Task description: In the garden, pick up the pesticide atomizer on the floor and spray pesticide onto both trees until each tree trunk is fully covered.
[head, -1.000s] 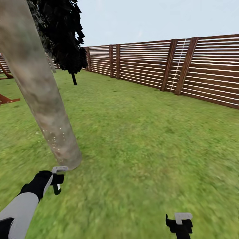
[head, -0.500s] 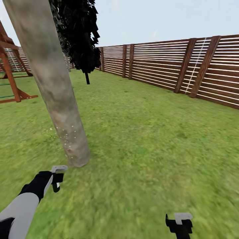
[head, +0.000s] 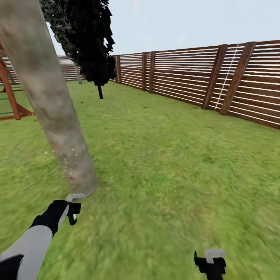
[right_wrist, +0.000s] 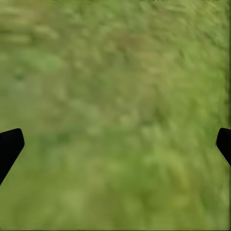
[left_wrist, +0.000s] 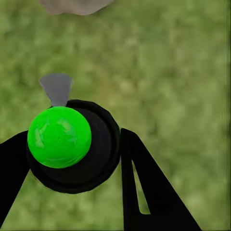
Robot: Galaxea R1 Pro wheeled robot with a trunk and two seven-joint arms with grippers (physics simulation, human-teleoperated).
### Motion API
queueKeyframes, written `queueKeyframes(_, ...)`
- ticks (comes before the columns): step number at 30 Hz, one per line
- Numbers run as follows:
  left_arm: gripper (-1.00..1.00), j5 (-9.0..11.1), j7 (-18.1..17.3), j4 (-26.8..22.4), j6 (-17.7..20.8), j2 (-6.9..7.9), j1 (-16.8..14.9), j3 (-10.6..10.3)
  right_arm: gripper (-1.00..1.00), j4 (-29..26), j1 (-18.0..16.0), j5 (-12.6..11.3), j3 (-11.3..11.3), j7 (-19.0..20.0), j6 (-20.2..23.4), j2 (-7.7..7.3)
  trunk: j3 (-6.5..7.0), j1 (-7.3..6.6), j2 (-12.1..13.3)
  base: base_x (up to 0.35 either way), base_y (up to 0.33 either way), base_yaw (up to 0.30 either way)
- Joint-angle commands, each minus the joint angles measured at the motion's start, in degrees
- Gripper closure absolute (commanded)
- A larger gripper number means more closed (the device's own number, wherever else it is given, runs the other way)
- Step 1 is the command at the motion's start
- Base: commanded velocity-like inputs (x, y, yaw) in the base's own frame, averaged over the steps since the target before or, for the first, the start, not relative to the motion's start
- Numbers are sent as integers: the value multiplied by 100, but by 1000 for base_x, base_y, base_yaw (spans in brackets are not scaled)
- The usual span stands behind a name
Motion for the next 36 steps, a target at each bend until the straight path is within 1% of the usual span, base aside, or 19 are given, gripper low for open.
queueKeyframes(1, 100, -1, 0, -8, 4, 2, 0, -3, -100, 0, 0, -3, 0, 0, 0, 4, 0, 0, 0, 216, -211, 0)
queueKeyframes(5, 100, -3, 0, -42, 7, 11, 0, 2, -100, -1, 0, -5, 1, -6, 0, 6, 0, 0, 0, 226, -204, 23)
queueKeyframes(9, 100, 5, 0, -50, -1, 3, 0, -11, -100, 0, 0, -5, 2, -8, 0, 6, 0, 0, 0, 195, -214, 249)
queueKeyframes(13, 100, 23, 7, -50, -3, -5, 0, -5, -100, 0, 0, -5, 2, -6, 0, 15, 0, 0, 0, 16, -270, 195)
queueKeyframes(24, 100, 6, 9, -50, 7, 2, 0, -5, -100, 0, 0, -5, 2, -3, 0, 15, 0, 0, 0, 0, -275, 18)
queueKeyframes(33, 100, -3, 9, -53, 7, 12, 0, 15, -100, 0, 0, -5, 2, 0, 0, 24, 0, 0, 0, 4, -275, 257)
queueKeyframes(36, 100, 5, 10, -56, 5, 7, 0, 13, -100, 0, 0, -5, 2, 0, 0, 24, 0, 0, 0, 125, -258, 275)
